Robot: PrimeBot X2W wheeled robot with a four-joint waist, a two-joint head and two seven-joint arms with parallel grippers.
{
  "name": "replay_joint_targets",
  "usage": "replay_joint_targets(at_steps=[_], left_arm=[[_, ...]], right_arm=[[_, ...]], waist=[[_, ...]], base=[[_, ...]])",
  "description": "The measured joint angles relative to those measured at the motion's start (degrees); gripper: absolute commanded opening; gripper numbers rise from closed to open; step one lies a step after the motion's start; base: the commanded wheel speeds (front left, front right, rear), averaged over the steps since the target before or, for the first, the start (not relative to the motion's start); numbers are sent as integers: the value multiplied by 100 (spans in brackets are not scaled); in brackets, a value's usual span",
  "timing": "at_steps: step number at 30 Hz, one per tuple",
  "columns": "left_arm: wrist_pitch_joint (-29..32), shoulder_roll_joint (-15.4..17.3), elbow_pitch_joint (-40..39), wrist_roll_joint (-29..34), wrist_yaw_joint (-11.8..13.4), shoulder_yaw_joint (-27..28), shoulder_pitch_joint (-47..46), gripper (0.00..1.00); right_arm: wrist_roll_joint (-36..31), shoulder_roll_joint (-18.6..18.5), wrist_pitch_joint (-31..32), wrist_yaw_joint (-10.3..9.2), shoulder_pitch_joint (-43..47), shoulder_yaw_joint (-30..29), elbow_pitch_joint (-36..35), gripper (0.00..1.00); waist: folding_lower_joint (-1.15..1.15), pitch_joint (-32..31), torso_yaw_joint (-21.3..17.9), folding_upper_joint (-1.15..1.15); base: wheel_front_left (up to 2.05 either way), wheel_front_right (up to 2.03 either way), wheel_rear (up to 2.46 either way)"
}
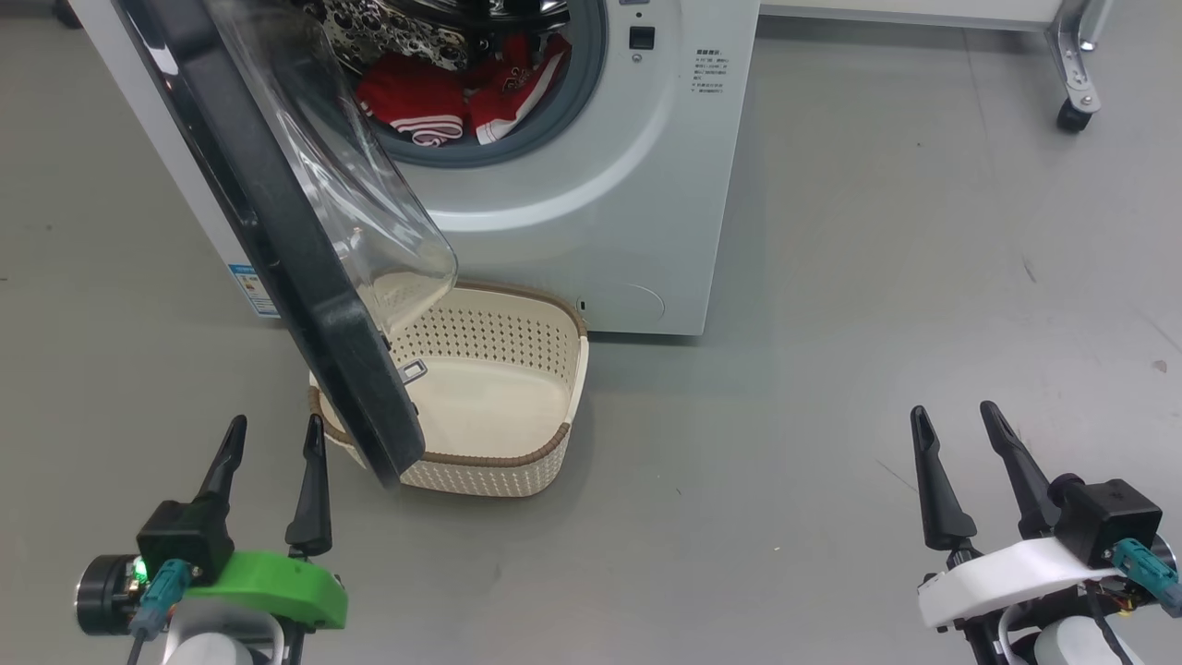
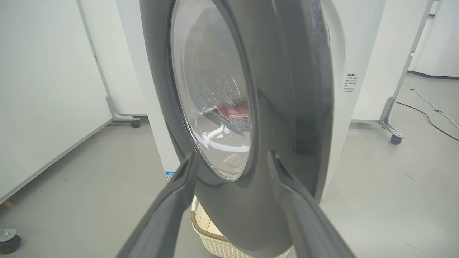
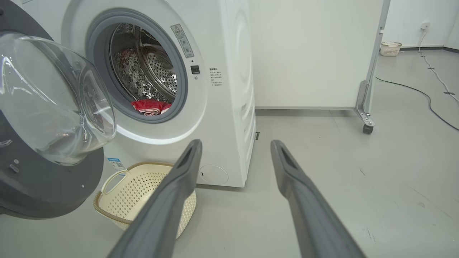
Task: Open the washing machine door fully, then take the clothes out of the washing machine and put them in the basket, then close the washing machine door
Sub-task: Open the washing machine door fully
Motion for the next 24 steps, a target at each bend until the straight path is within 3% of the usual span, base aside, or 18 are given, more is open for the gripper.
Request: replay_joint_targets(at_steps=[1,2,24], left_arm=[[1,0,2,0,0,2,0,44],[0,-1,7,0,-2,3,0,0],[0,-16,-336,-1,-42,301,-29,0]], right_arm=[[-5,2,0,9,1,-7,0,100],[-7,5,0,9,2,-13,0,100],[-111,137,0,112,3,-108,41,100]], waist=[[0,2,1,0],[0,5,2,0],[0,49,-4,0]], base=[[0,0,0],[0,0,0],[0,0,0]])
